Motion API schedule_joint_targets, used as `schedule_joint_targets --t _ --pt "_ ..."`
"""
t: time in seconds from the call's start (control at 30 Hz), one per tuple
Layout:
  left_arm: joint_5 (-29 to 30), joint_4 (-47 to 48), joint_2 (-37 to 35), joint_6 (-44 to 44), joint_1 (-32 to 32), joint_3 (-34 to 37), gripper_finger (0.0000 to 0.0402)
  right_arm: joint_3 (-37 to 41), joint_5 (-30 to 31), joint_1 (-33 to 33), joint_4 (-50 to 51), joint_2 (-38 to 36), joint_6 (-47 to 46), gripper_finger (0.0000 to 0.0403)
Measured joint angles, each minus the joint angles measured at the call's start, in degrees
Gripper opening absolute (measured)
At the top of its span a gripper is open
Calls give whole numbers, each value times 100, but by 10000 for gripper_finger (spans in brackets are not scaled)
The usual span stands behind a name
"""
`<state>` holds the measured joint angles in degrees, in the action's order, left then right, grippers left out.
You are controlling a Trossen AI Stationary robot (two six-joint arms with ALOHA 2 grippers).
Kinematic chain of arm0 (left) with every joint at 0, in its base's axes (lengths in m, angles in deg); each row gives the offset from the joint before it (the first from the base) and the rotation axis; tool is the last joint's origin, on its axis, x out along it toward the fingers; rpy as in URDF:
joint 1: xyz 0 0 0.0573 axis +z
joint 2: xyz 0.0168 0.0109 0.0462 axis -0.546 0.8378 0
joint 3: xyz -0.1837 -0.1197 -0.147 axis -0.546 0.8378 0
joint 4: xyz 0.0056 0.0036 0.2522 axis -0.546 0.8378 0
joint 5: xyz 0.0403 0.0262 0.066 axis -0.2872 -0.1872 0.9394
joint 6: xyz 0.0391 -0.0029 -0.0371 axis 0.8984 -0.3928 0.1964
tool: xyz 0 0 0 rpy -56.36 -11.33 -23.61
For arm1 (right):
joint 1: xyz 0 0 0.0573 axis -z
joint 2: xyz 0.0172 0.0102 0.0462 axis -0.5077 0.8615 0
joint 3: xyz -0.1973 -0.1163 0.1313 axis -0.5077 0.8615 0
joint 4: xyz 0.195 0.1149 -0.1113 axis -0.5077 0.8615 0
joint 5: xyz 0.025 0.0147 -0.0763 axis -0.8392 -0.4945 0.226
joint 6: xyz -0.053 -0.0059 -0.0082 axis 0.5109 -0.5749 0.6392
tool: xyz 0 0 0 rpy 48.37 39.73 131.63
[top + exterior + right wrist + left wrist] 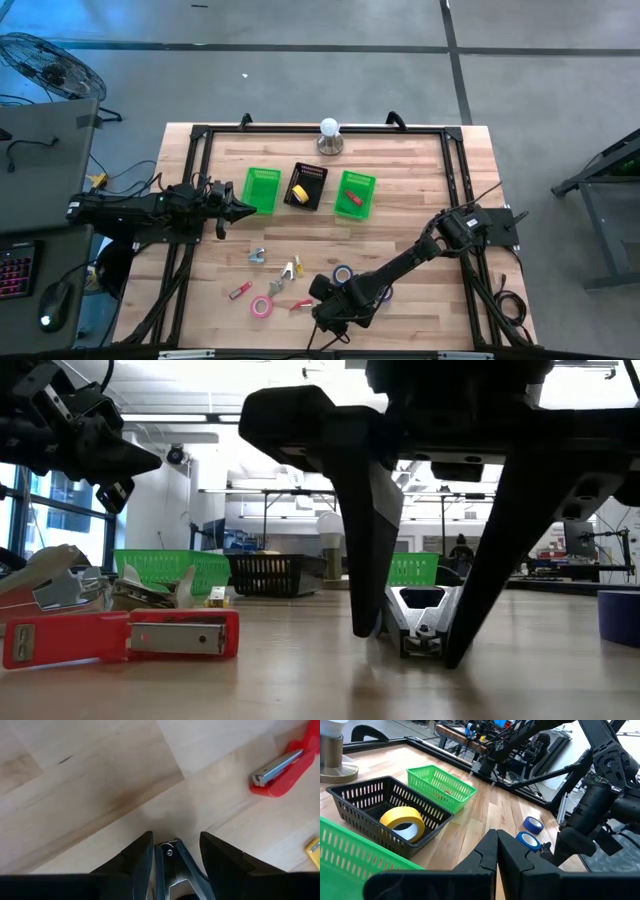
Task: Pick and place Stapler, Stapler remover, tape
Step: Put the black staple remover into the left green bin
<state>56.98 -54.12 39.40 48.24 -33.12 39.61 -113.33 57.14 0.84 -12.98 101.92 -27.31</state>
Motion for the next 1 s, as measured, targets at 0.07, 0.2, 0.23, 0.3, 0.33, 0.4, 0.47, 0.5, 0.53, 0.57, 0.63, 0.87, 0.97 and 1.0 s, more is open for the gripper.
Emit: schedule_joint_targets --t 0.07,0.2,0.23,0.3,0.33,0.4,0.47,0.5,0.53,0.57,0.63,0.87,0.97,1.0 --pt "2 0 0 2 0 0 1 -2 19 0 35 0 -19 158" --pt "9 0 0 2 0 0 1 0 35 0 101 0 -17 158" --pt "9 0 0 2 0 0 1 2 37 0 112 0 -21 158" --pt "9 0 0 2 0 0 1 2 42 0 140 0 -73 158" --pt "9 0 0 2 0 0 1 6 46 0 166 3 -101 158" --pt "11 0 0 2 0 0 1 7 51 2 228 4 -179 158" --pt "11 0 0 2 0 0 1 7 66 4 293 4 -281 159" --pt "11 0 0 2 0 0 1 9 68 4 323 4 -304 159" --pt "11 0 0 2 0 0 1 9 72 4 353 4 -343 159" --pt "13 0 0 2 0 0 1 11 78 4 376 4 -402 159" --pt "13 0 0 3 0 0 1 13 149 3 393 4 -447 159" --pt "17 0 0 4 0 0 1 15 402 -90 457 11 -449 159" --pt "20 0 0 4 0 0 1 15 400 -84 480 11 -447 158" --pt "20 0 0 4 0 0 1 17 393 -77 487 11 -446 157"
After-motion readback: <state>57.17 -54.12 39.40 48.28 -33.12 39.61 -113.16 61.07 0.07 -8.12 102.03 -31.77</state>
